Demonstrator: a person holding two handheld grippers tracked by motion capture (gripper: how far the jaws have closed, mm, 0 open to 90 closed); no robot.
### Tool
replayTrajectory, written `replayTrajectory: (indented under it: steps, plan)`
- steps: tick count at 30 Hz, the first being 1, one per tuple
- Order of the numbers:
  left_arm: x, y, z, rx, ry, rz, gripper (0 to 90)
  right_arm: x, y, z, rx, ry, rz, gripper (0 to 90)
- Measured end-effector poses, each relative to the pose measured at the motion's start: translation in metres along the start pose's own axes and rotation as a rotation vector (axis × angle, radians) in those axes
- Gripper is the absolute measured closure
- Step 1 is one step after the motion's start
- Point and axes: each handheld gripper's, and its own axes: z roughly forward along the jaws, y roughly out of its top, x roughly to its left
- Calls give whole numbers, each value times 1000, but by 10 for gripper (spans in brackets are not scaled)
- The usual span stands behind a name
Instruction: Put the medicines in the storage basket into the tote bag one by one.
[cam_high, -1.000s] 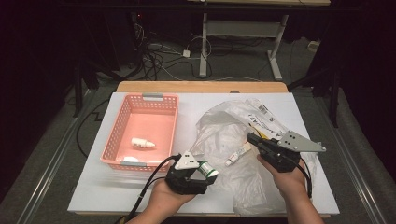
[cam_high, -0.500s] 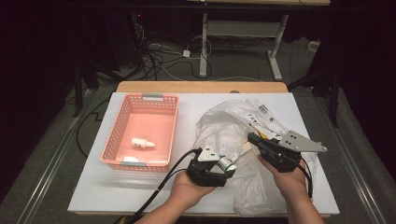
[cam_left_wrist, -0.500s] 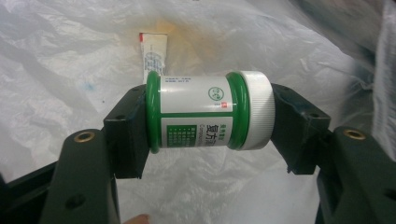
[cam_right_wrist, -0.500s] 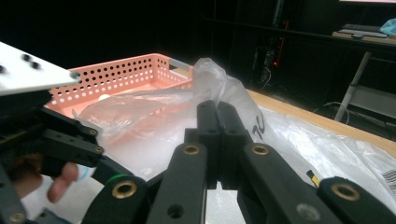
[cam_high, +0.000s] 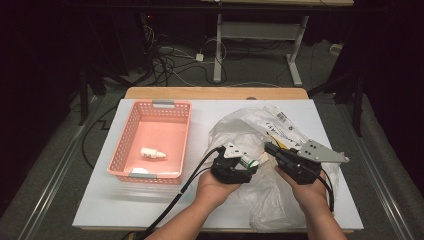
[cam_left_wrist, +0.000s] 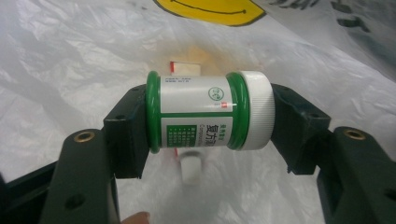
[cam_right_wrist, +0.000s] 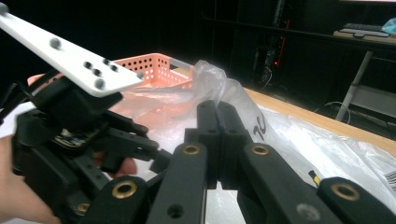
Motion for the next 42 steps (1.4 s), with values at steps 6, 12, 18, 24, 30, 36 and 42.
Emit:
replayTrajectory:
  steps: [6,12,18,24,30,36,42]
  plan:
    - [7,7,18,5,61,10,355,0,0,1,-2,6,3,900]
    - [22,12,39,40,110,-9,355,0,-1,2,2,8,6,900]
    - [27,9,52,82,143,-17,355,-1,-2,2,6,8,10,900]
    - [31,8,56,91,155,-22,354,0,-3,3,5,10,8,900]
    - [27,7,52,90,150,31,339,-1,-3,3,10,9,11,900]
    - [24,9,47,79,122,13,268,0,-3,4,13,10,4,900]
    - [19,7,39,71,105,21,181,0,-3,3,13,9,9,900]
